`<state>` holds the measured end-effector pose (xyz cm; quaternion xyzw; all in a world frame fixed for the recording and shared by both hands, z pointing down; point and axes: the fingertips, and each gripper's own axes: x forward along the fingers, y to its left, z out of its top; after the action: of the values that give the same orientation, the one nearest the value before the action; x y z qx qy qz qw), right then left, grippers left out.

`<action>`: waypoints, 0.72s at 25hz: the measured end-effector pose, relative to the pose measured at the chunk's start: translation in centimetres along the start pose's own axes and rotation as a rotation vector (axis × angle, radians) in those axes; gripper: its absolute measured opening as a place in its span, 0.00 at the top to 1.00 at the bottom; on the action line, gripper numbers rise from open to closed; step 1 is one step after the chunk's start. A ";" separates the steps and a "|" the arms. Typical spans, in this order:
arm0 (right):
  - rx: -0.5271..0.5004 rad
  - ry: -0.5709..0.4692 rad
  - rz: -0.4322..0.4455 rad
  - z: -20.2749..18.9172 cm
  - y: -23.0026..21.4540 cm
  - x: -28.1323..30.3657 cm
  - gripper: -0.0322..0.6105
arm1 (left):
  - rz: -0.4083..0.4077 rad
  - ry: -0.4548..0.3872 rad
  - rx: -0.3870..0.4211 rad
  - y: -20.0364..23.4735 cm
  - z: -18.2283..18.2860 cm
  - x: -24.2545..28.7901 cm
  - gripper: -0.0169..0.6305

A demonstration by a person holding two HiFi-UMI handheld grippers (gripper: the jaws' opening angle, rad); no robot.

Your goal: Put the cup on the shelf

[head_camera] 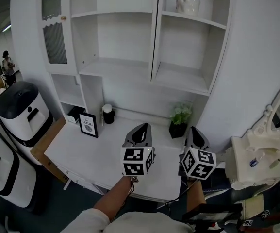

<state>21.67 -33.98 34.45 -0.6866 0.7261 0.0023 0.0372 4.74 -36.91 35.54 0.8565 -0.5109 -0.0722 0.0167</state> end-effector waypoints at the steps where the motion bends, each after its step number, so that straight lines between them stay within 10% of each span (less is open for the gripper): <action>1: 0.001 0.002 0.002 -0.1 0.1 0.1 0.92 | 0.000 0.000 0.007 0.0 -0.1 0.0 0.96; 18: -0.073 0.026 -0.031 -0.3 -1.1 0.1 0.92 | -0.043 -0.012 0.030 -1.1 -0.3 1.4 0.96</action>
<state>22.71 -34.19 34.78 -0.6985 0.7154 0.0194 0.0025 6.44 -37.66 35.56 0.8669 -0.4935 -0.0704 -0.0007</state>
